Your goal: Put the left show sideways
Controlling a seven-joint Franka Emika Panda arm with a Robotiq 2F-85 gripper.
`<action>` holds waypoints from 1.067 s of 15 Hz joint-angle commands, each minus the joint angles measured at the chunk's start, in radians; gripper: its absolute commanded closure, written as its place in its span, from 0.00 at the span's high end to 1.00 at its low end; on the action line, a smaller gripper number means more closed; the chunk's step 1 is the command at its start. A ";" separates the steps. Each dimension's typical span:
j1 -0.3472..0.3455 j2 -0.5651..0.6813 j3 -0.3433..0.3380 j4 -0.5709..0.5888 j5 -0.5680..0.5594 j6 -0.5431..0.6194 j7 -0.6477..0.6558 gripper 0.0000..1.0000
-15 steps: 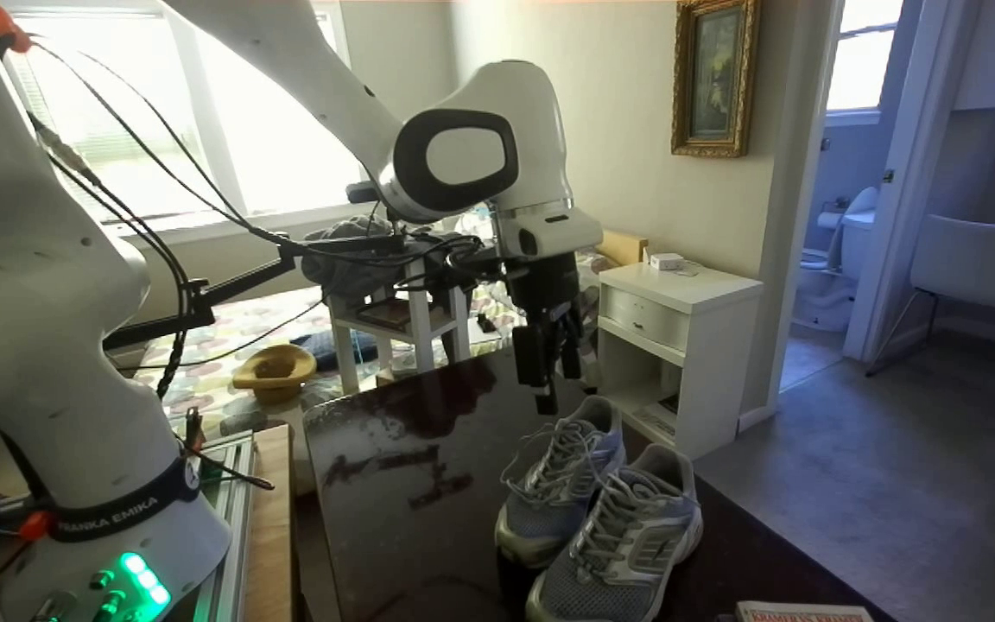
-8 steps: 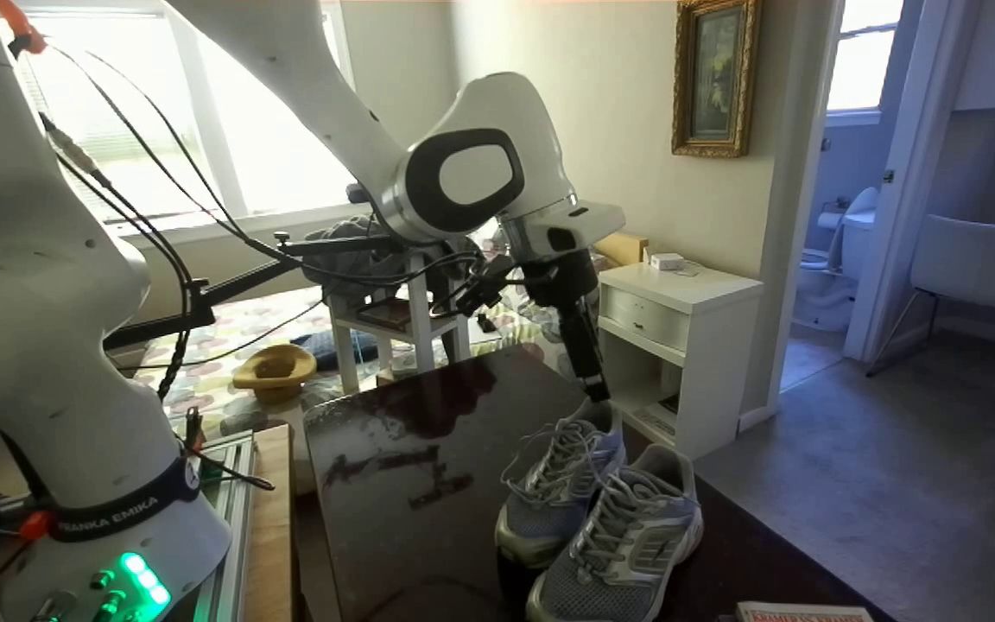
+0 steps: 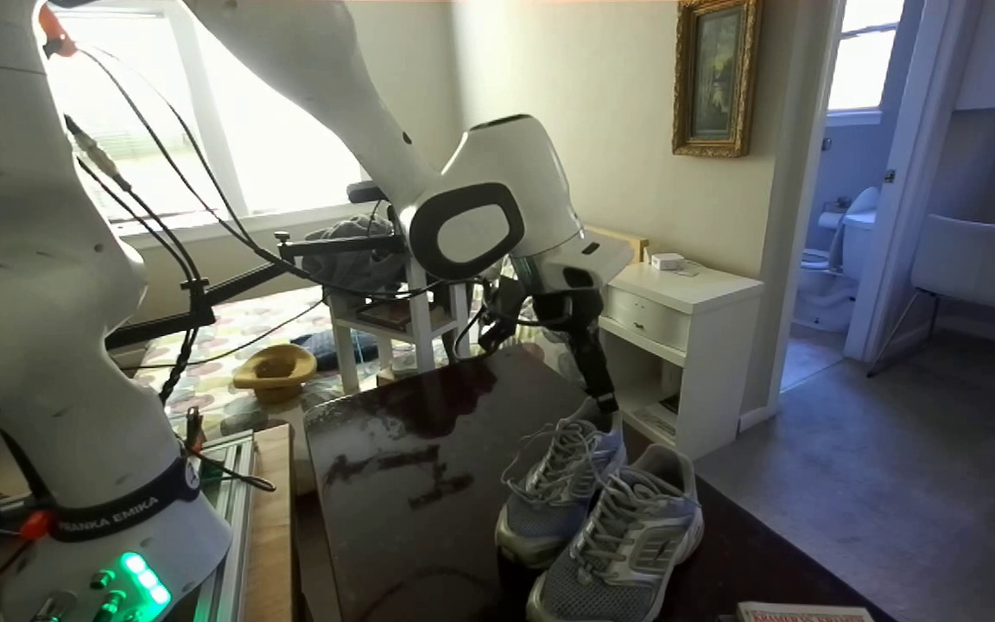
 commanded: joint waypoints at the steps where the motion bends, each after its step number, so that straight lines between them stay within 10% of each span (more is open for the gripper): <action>1: 0.006 0.025 0.015 0.029 0.210 -0.046 -0.075 1.00; 7: -0.055 0.037 0.099 0.072 0.583 -0.045 -0.263 1.00; 16: -0.031 0.103 0.008 0.139 0.550 -0.224 -0.134 1.00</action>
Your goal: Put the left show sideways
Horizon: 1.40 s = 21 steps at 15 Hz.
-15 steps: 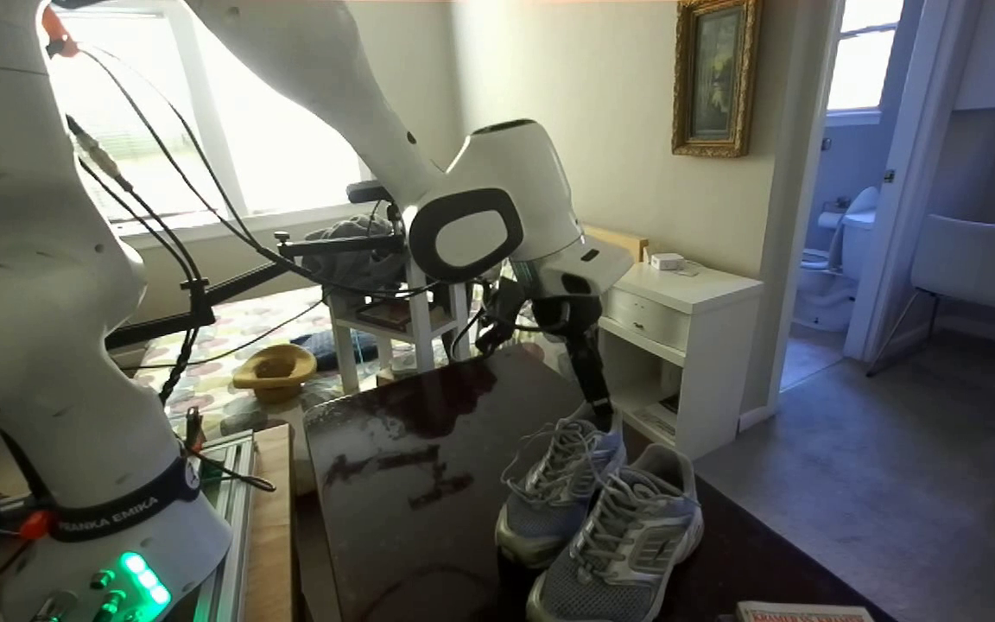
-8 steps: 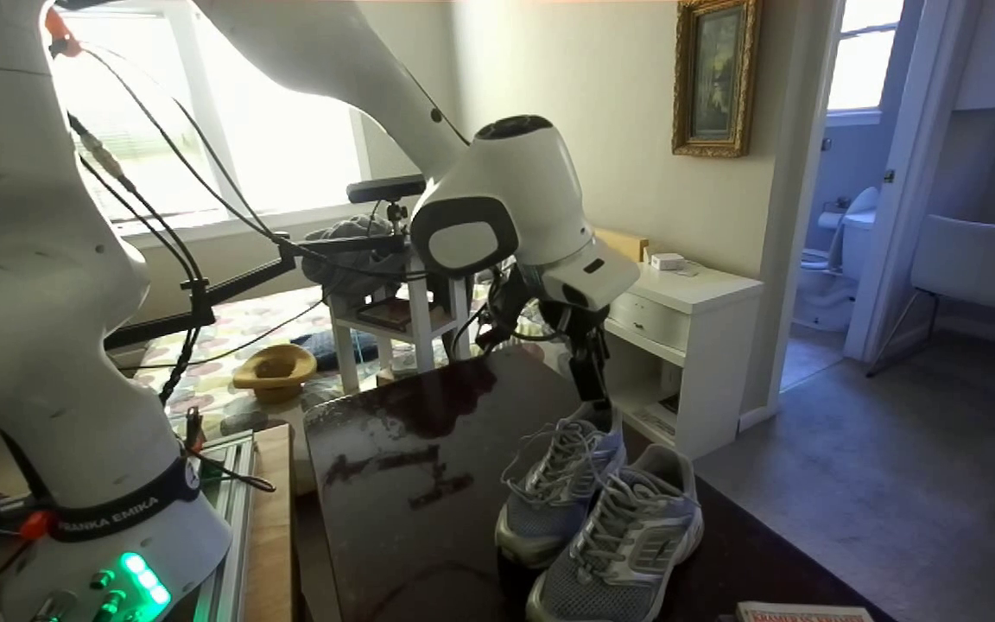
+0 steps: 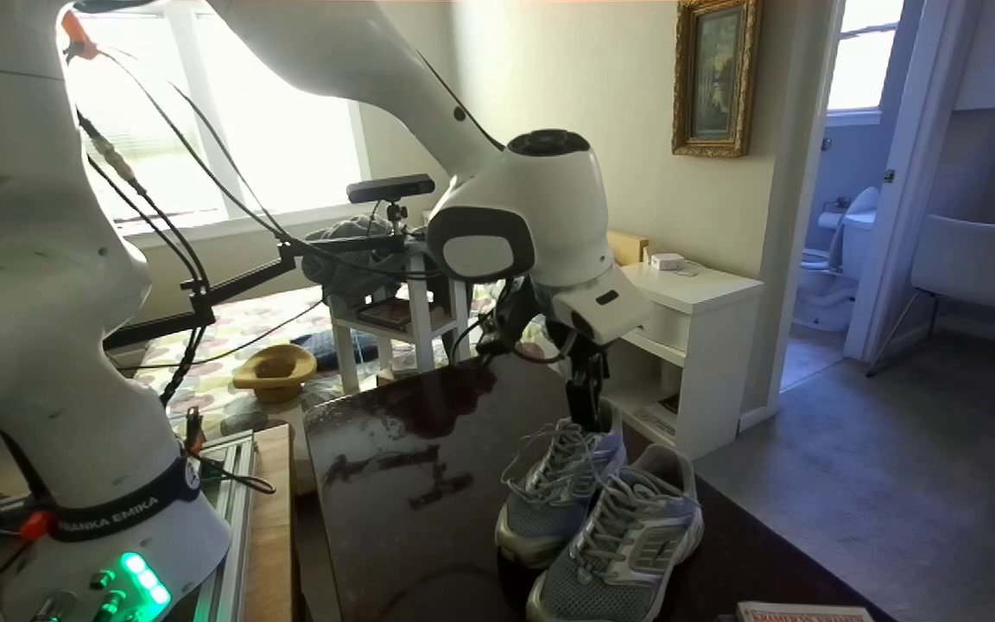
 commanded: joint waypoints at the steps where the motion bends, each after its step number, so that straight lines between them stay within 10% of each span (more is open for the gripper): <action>1: 0.012 0.043 -0.022 0.054 0.001 -0.064 0.043 1.00; 12: 0.063 0.075 -0.126 0.093 -0.200 -0.214 0.352 1.00; 21: 0.064 0.103 -0.139 0.150 -0.147 -0.308 0.605 1.00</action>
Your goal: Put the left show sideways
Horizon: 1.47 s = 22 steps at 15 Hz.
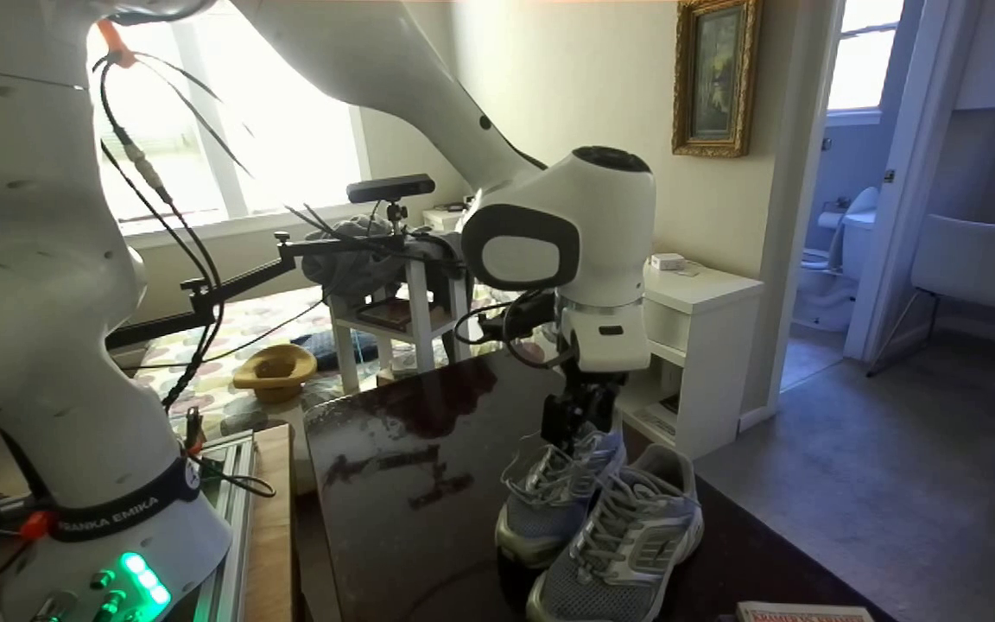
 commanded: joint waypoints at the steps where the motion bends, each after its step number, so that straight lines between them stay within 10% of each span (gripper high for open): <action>1: 0.013 0.028 -0.013 0.049 0.011 -0.053 0.106 1.00; 8: 0.022 0.079 -0.014 0.117 -0.048 -0.218 0.162 0.98; 9: 0.026 0.086 -0.017 0.125 -0.057 -0.233 0.173 0.74; 22: 0.114 0.079 -0.029 0.151 -0.341 -0.270 0.277 0.05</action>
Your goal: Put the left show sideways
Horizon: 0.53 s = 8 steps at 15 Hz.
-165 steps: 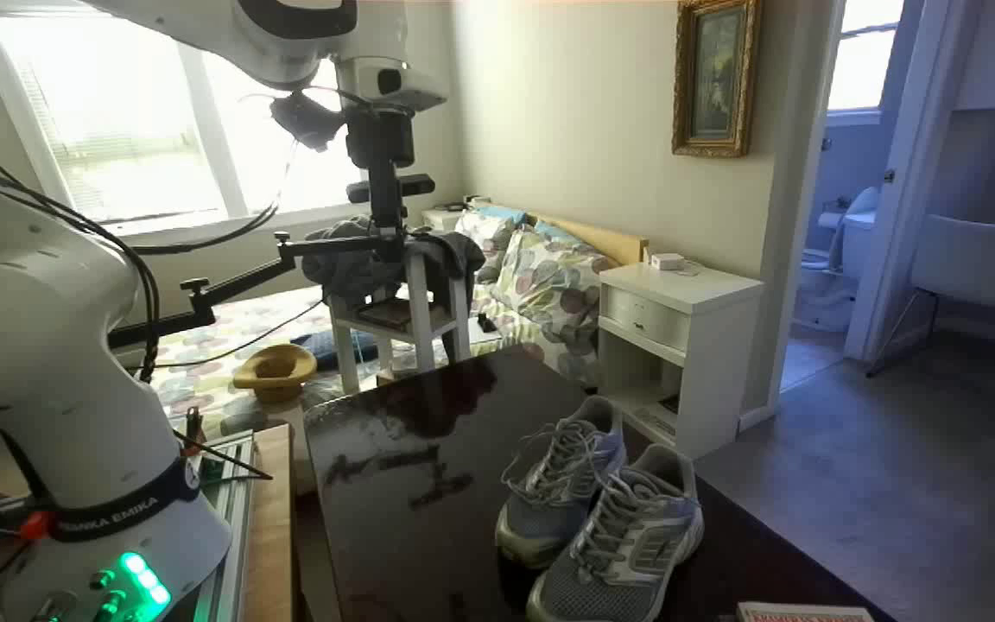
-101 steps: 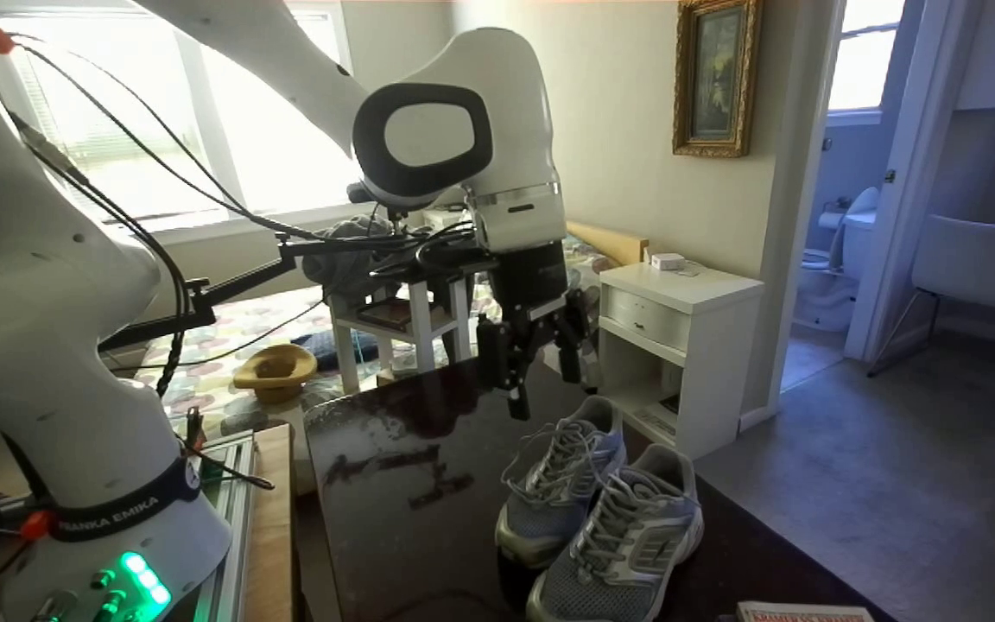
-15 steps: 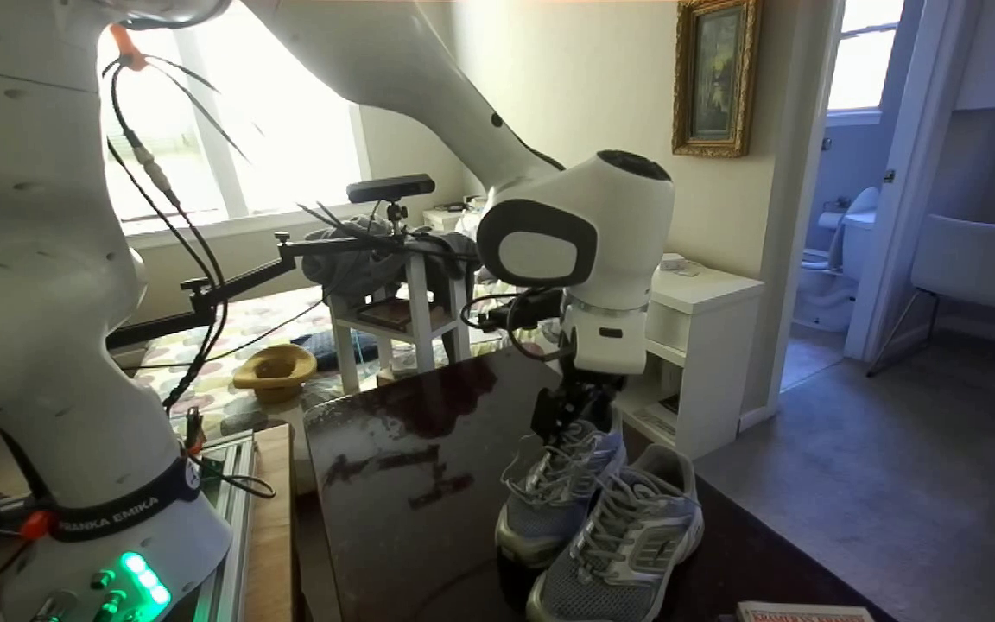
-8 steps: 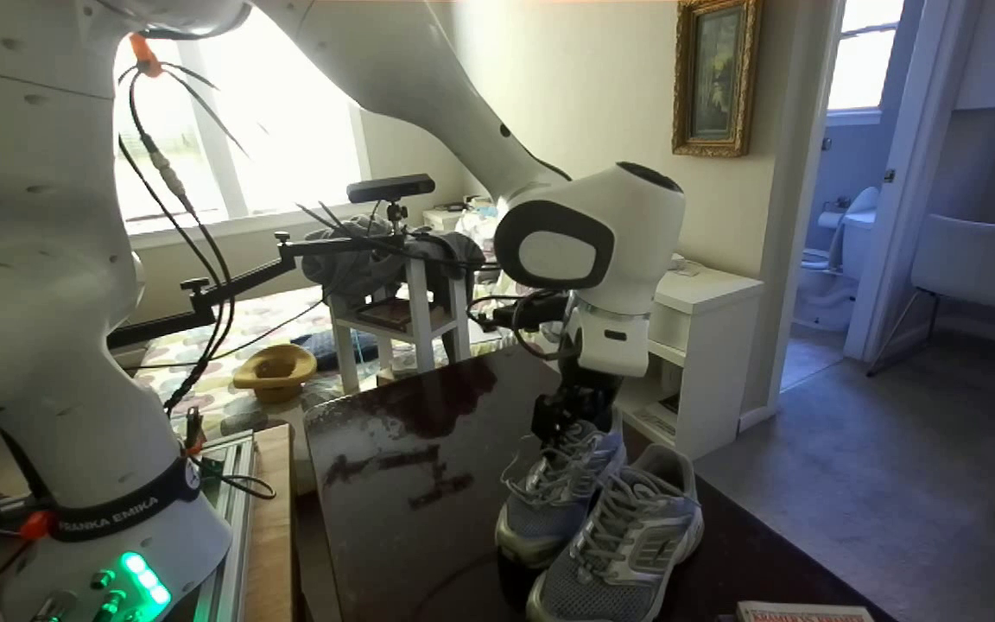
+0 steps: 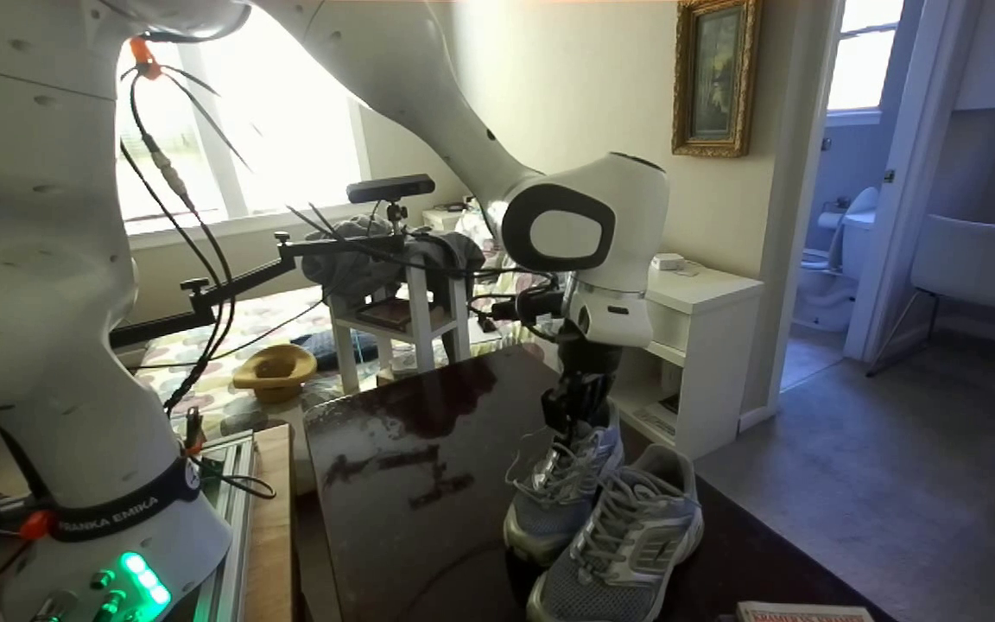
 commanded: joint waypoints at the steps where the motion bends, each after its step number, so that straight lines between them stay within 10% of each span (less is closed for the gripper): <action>1: 0.030 -0.009 -0.005 0.014 -0.085 -0.038 0.010 0.05; 8: 0.091 -0.061 -0.026 -0.034 -0.323 0.005 0.110 0.04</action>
